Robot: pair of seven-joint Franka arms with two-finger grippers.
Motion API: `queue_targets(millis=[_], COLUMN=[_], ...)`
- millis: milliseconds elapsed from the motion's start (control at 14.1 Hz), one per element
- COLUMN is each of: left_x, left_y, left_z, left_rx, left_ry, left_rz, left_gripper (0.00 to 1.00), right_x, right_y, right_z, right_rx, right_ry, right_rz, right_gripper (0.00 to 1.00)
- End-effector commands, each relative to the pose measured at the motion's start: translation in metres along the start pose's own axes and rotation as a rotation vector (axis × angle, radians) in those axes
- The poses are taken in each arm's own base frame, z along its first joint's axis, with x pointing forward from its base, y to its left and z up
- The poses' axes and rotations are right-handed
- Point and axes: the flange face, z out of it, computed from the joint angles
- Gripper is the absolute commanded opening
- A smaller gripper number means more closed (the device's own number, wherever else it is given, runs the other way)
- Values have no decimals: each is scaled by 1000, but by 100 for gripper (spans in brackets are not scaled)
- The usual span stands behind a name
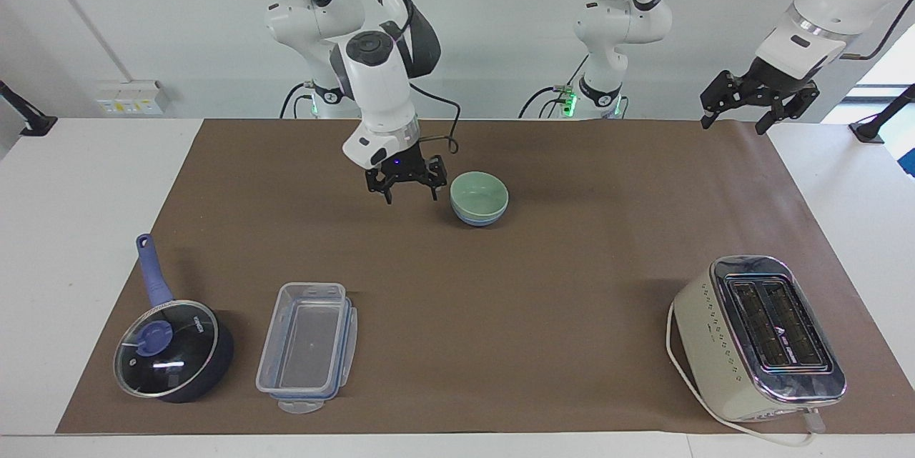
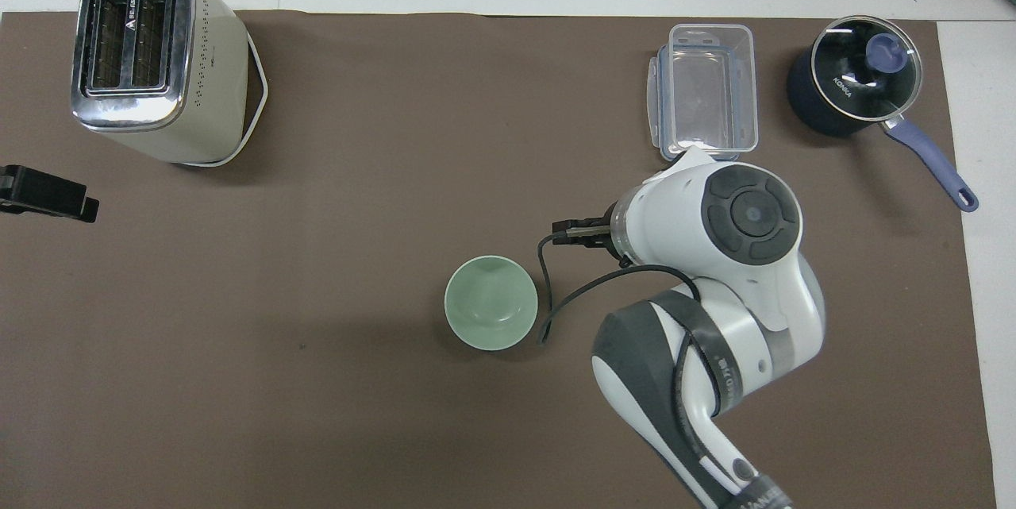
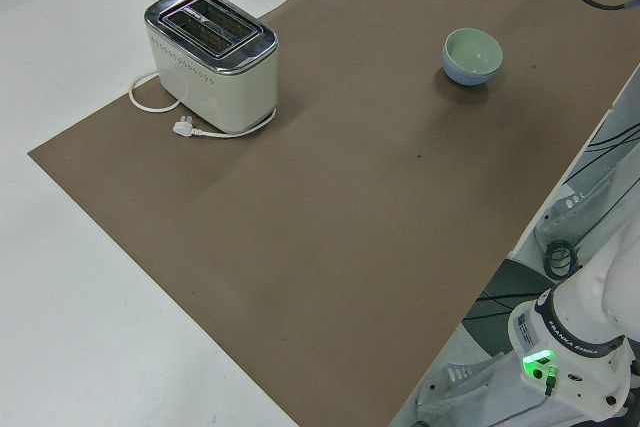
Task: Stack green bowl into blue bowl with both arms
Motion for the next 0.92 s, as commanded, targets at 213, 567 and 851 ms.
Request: queue_targets(millis=[213,567,851], left_x=[-8,-9,-10], left_y=[-1,-1,-4], left_z=[0,0,0], left_rx=[14,14,16], left_ry=[3,0,-7], left_rz=[2,2,-4], left_gripper=[100,100,100], right_x=[24,34,36], right_y=[32,70,122], right_z=[-70,-143,-180], right_rx=[-12,-32,-58], right_ry=[66,57,41], right_rz=[97,167,207], right_gripper=[100,100,100])
